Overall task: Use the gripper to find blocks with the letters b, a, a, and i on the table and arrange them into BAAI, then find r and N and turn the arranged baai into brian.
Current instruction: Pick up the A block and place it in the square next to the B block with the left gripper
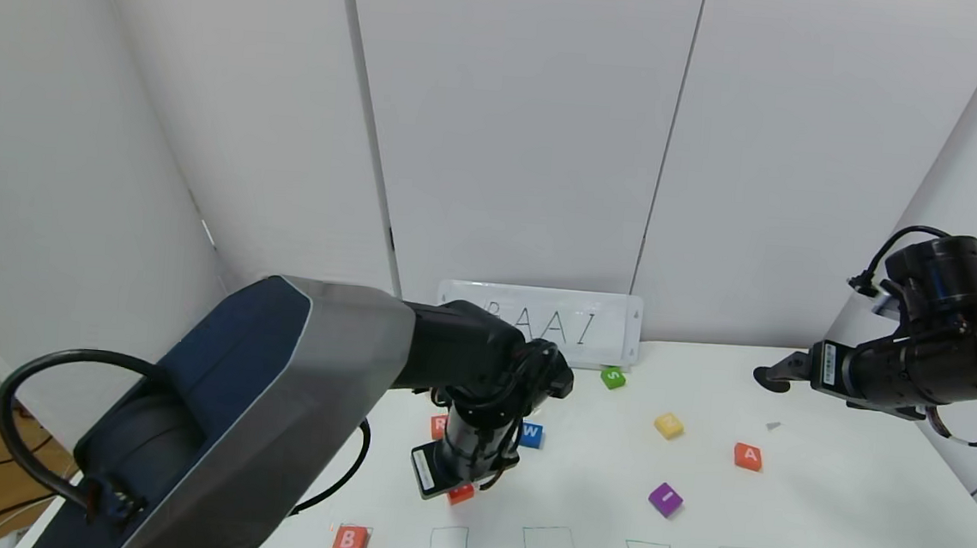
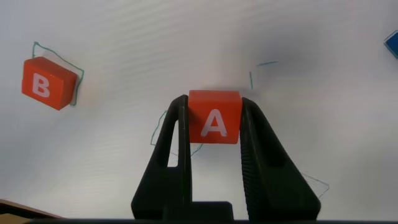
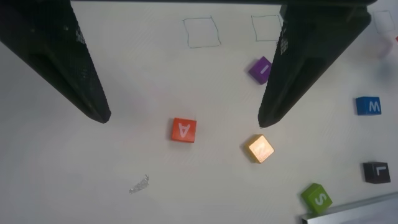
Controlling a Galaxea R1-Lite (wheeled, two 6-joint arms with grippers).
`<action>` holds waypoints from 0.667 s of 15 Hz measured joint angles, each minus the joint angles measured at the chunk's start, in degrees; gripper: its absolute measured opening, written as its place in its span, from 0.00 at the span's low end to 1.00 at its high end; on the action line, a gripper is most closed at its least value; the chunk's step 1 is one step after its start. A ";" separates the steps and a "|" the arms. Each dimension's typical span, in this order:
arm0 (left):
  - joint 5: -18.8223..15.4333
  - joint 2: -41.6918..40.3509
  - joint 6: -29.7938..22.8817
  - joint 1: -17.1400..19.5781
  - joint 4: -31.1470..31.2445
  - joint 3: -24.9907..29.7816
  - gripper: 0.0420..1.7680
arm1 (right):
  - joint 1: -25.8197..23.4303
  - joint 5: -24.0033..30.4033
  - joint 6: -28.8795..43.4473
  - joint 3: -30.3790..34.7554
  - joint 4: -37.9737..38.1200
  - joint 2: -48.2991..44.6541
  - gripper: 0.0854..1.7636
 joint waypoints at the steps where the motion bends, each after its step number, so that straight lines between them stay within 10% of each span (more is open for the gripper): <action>1: 0.11 -1.33 0.71 -0.16 -0.06 1.22 0.27 | 0.05 0.02 0.05 0.02 0.01 -0.02 0.97; 10: -1.40 -13.62 14.36 -1.49 -21.10 28.04 0.27 | 0.09 -0.01 0.07 0.11 0.01 -0.22 0.97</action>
